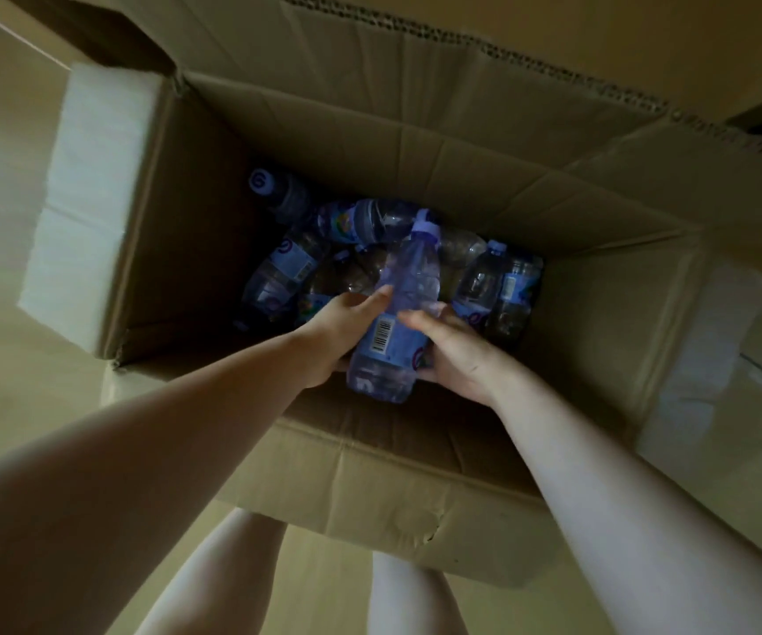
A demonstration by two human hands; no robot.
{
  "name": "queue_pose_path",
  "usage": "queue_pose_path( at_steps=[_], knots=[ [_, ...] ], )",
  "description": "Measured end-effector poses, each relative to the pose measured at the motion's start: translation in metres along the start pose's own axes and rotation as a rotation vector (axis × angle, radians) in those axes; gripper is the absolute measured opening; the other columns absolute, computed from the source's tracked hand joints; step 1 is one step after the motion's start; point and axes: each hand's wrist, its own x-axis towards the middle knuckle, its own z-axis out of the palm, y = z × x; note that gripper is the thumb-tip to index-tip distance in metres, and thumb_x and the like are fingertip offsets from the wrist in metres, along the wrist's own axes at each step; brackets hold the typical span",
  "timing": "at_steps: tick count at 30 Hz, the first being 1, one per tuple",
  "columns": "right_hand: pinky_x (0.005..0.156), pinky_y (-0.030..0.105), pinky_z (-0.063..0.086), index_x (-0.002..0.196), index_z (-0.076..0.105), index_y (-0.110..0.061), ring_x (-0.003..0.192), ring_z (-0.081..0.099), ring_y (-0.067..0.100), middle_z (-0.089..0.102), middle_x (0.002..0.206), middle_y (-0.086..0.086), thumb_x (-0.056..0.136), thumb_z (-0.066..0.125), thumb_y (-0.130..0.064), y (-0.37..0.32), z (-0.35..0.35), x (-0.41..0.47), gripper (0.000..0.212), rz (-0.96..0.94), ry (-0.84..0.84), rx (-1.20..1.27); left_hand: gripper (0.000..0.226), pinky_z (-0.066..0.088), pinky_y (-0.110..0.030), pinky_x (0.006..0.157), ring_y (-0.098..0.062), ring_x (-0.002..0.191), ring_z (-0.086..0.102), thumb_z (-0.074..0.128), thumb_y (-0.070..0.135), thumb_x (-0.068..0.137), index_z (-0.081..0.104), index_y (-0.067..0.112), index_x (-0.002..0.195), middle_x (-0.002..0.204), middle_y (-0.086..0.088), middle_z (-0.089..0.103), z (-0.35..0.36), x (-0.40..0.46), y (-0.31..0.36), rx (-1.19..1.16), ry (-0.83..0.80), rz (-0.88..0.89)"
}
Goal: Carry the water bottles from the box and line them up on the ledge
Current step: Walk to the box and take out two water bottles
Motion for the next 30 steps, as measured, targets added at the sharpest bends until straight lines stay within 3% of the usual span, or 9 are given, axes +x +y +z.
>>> queue_pose_path(
  at_steps=[3, 7, 8, 10, 12, 16, 19, 22, 30],
  knots=[
    [0.098, 0.052, 0.05, 0.13, 0.054, -0.021, 0.113, 0.064, 0.023, 0.068, 0.121, 0.008, 0.091, 0.065, -0.033, 0.001, 0.019, -0.002, 0.042, -0.004, -0.043, 0.008, 0.054, 0.052, -0.055, 0.09, -0.032, 0.1, 0.068, 0.057, 0.055, 0.088, 0.053, 0.015, 0.124, 0.113, -0.014, 0.068, -0.008, -0.005, 0.0, -0.019, -0.028, -0.035],
    [0.084, 0.028, 0.055, 0.126, 0.036, -0.016, 0.101, 0.063, 0.016, 0.061, 0.111, 0.001, 0.083, 0.076, -0.027, 0.005, 0.058, 0.004, 0.059, -0.175, 0.179, -0.266, 0.069, 0.056, -0.033, 0.068, -0.023, 0.092, 0.069, 0.069, 0.057, 0.077, 0.059, 0.01, 0.126, 0.11, -0.012, 0.07, -0.018, -0.004, -0.002, -0.099, 0.047, -0.029],
    [0.08, 0.025, 0.054, 0.121, 0.033, -0.017, 0.099, 0.061, 0.015, 0.057, 0.108, -0.001, 0.08, 0.079, -0.025, 0.009, 0.068, 0.006, 0.062, -0.262, 0.274, -0.339, 0.077, 0.055, -0.036, 0.076, -0.024, 0.102, 0.065, 0.072, 0.059, 0.072, 0.055, 0.011, 0.13, 0.117, -0.011, 0.066, -0.018, -0.003, -0.002, -0.063, 0.1, -0.037],
    [0.09, 0.036, 0.051, 0.123, 0.034, -0.014, 0.11, 0.057, 0.021, 0.054, 0.117, 0.002, 0.076, 0.08, -0.03, 0.021, 0.085, 0.01, 0.067, -0.38, 0.432, -0.504, 0.098, 0.046, -0.049, 0.099, -0.03, 0.122, 0.052, 0.079, 0.059, 0.064, 0.036, 0.012, 0.138, 0.134, -0.01, 0.051, -0.018, 0.003, -0.001, -0.002, 0.225, -0.048],
    [0.1, 0.049, 0.046, 0.133, 0.035, -0.011, 0.123, 0.05, 0.028, 0.051, 0.131, 0.008, 0.074, 0.08, -0.032, 0.028, 0.094, 0.015, 0.077, -0.401, 0.475, -0.59, 0.098, 0.043, -0.048, 0.102, -0.033, 0.122, 0.051, 0.086, 0.048, 0.062, 0.028, 0.011, 0.132, 0.135, -0.012, 0.047, -0.019, 0.011, 0.0, -0.009, 0.341, 0.008],
    [0.099, 0.039, 0.05, 0.127, 0.044, -0.021, 0.118, 0.056, 0.02, 0.056, 0.125, 0.004, 0.081, 0.076, -0.015, 0.03, 0.084, 0.023, 0.056, -0.399, 0.176, -0.462, 0.086, 0.049, -0.035, 0.083, -0.024, 0.095, 0.057, 0.087, 0.03, 0.065, 0.03, 0.008, 0.126, 0.115, -0.011, 0.055, -0.047, 0.022, 0.0, 0.031, 0.427, 0.063],
    [0.098, 0.034, 0.049, 0.13, 0.054, -0.02, 0.118, 0.057, 0.019, 0.061, 0.122, 0.001, 0.093, 0.061, -0.015, 0.023, 0.061, 0.043, 0.038, -0.432, 0.171, -0.856, 0.079, 0.051, -0.044, 0.094, -0.027, 0.104, 0.061, 0.086, 0.023, 0.067, 0.035, 0.011, 0.127, 0.12, -0.01, 0.058, -0.074, 0.035, -0.005, 0.059, 0.402, 0.101],
    [0.106, 0.038, 0.038, 0.141, 0.046, -0.015, 0.134, 0.039, 0.028, 0.044, 0.144, 0.006, 0.093, 0.059, -0.015, 0.006, 0.052, 0.079, 0.049, -0.382, 0.299, -1.324, 0.074, 0.05, -0.046, 0.093, -0.026, 0.103, 0.061, 0.083, 0.026, 0.071, 0.036, 0.017, 0.128, 0.118, -0.006, 0.059, -0.094, 0.051, -0.006, 0.052, 0.388, 0.114],
    [0.114, 0.039, 0.029, 0.149, 0.032, -0.008, 0.142, 0.026, 0.03, 0.03, 0.154, 0.011, 0.091, 0.053, 0.003, -0.032, 0.107, 0.169, 0.063, -0.565, 0.069, -1.676, 0.075, 0.051, -0.045, 0.094, -0.025, 0.105, 0.061, 0.081, 0.029, 0.075, 0.04, 0.015, 0.136, 0.121, -0.005, 0.06, -0.106, 0.093, -0.032, -0.265, 0.517, 0.009]
  ],
)
